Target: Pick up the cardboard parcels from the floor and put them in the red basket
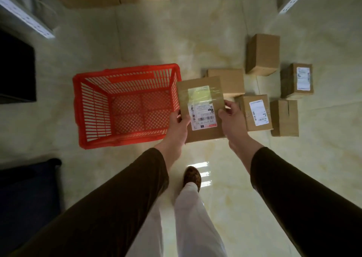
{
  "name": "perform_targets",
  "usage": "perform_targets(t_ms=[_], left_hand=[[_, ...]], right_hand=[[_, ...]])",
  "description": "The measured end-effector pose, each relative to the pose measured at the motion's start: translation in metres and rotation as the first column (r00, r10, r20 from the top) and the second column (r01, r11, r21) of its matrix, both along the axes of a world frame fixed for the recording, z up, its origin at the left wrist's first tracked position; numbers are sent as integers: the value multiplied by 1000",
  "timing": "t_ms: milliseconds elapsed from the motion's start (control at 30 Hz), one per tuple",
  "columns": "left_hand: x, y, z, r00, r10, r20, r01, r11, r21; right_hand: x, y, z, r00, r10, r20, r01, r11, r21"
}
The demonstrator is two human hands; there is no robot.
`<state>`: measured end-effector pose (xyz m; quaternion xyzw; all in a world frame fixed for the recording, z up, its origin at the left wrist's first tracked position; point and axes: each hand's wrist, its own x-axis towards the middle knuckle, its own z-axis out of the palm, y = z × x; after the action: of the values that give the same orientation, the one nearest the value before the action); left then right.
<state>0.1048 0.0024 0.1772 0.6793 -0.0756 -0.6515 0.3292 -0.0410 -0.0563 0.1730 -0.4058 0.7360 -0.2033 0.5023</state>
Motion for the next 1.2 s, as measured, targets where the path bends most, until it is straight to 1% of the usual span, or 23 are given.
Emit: perform_targets(t_ms=[267,400,500,567,633,733,800,867,900,967,1100,1200], left_hand=[[128,45,7,996,80,-28,-79,996,32],[180,55,6,994,106,-16,-105,992,65],[208,58,4,996,86,22,-87,993,82],[224,58,0,996,79,49,-83,993,82],[241,56,-5,997,68,47,-71,995,76],[267,50,-14,998,4,65,-8,998,57],[284,46,-22,996,-24,87,21,999,34],[301,42,-31,993,-53,102,52,999,17],[308,41,-36,991,-73,109,73,997,9],[323,40,-48,985,-112,131,115,993,-12],[350,37,-67,972,-134,193,142,990,-26],[363,29,-79,955,-170,243,193,978,-75]], right_hand=[[128,37,0,993,112,25,-113,991,74],[177,52,-4,993,94,72,-101,990,96],[203,56,-7,991,86,99,-98,988,123],[216,52,-9,985,94,143,-115,983,142],[226,46,-14,974,144,173,-165,979,118],[238,33,-21,947,213,240,-234,970,63],[248,24,-25,934,268,235,-294,952,81],[258,17,-28,933,315,172,-336,936,105],[263,14,-30,939,312,142,-329,938,112],[271,12,-36,960,256,115,-269,956,120],[282,21,-54,990,95,107,-108,986,127],[283,35,-74,993,19,114,-33,992,121]])
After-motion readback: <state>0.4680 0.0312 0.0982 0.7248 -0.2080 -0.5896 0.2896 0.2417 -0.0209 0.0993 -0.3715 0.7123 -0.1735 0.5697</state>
